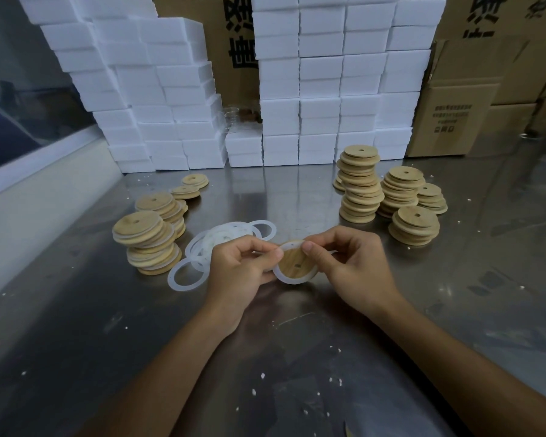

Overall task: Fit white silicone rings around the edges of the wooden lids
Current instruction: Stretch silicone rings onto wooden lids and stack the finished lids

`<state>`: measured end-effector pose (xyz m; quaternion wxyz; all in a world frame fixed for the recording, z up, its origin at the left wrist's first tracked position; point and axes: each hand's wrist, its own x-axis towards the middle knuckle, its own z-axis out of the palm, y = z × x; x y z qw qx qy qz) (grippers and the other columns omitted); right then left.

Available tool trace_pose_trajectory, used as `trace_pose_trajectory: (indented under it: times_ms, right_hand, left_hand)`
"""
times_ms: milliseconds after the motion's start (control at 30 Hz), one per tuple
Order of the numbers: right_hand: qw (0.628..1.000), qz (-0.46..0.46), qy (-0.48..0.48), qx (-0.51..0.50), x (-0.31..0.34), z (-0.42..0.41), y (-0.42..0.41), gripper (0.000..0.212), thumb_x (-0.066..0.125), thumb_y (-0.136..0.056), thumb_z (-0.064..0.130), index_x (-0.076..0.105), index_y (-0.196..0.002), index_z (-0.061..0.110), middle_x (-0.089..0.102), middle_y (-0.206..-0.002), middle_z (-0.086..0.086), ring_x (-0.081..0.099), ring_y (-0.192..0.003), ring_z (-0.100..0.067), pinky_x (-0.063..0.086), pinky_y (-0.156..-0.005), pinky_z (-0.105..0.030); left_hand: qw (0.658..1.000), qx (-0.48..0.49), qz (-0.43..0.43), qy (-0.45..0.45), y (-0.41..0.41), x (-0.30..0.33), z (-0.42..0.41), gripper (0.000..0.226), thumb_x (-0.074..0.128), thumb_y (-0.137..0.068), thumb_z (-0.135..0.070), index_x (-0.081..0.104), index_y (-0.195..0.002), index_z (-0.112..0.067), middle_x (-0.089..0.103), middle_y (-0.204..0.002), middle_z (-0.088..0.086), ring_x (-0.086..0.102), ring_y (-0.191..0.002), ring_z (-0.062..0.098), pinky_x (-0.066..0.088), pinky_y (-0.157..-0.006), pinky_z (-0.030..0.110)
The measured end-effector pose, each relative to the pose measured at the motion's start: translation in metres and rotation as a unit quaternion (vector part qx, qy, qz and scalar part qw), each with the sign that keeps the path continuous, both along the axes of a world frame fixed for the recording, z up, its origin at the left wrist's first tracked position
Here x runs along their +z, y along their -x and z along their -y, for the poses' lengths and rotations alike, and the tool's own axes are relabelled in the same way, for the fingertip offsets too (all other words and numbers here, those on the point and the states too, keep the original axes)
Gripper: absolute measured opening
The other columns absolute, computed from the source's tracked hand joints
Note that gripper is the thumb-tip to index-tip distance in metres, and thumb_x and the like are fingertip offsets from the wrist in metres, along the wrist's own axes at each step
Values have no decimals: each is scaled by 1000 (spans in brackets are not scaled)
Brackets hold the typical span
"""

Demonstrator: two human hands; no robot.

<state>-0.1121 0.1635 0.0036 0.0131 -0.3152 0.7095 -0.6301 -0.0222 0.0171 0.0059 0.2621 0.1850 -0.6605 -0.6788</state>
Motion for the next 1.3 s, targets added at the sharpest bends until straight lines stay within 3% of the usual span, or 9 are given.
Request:
trace_pose_trajectory:
  times_ms: [200,467,867,1000,1167,1300]
  right_hand:
    - [1000,-21,2,-13,1,-1,0,4,75,-86,11,75,-82,13,74,-77,3,70,-70,-8,57,-63,-23]
    - [999,7,2,35,4,-4,5,6,74,-84,3,75,-82,9,76,-81,-3,71,-70,-14,56,-63,-23]
    - [997,17,-22,79,4,-7,10,7,73,-86,8,72,-89,3,77,-83,-8,73,-77,-24,59,-67,-29]
    - [995,50,-38,75,-1,-8,13,7,71,-88,6,70,-90,0,76,-82,-13,70,-68,-20,57,-63,-29]
    - [999,15,-19,31,-3,-8,11,5,71,-87,4,73,-91,1,76,-84,-9,73,-79,-18,60,-76,-32]
    - [998,-61,-33,5,-1,-6,7,10,75,-85,7,75,-90,15,76,-88,5,72,-83,-10,60,-81,-33]
  left_hand:
    - [1000,-7,5,11,0,-2,-1,12,72,-82,0,72,-75,-9,75,-82,10,74,-82,27,61,-75,41]
    - [999,-30,14,-4,-1,3,2,22,71,-82,3,74,-66,-13,75,-82,13,74,-83,29,60,-77,42]
    - [999,-29,30,32,-2,6,9,11,71,-81,5,72,-74,-3,74,-85,15,74,-83,26,61,-72,33]
    - [999,-26,43,20,-1,2,11,18,71,-79,9,72,-67,-5,74,-81,15,74,-80,26,60,-72,31]
    - [997,-39,26,63,0,-4,11,27,73,-79,7,73,-64,-15,75,-78,9,74,-79,24,60,-68,29]
    - [983,1,-1,185,2,-9,12,28,75,-78,3,71,-70,-24,75,-79,-2,73,-77,21,61,-69,38]
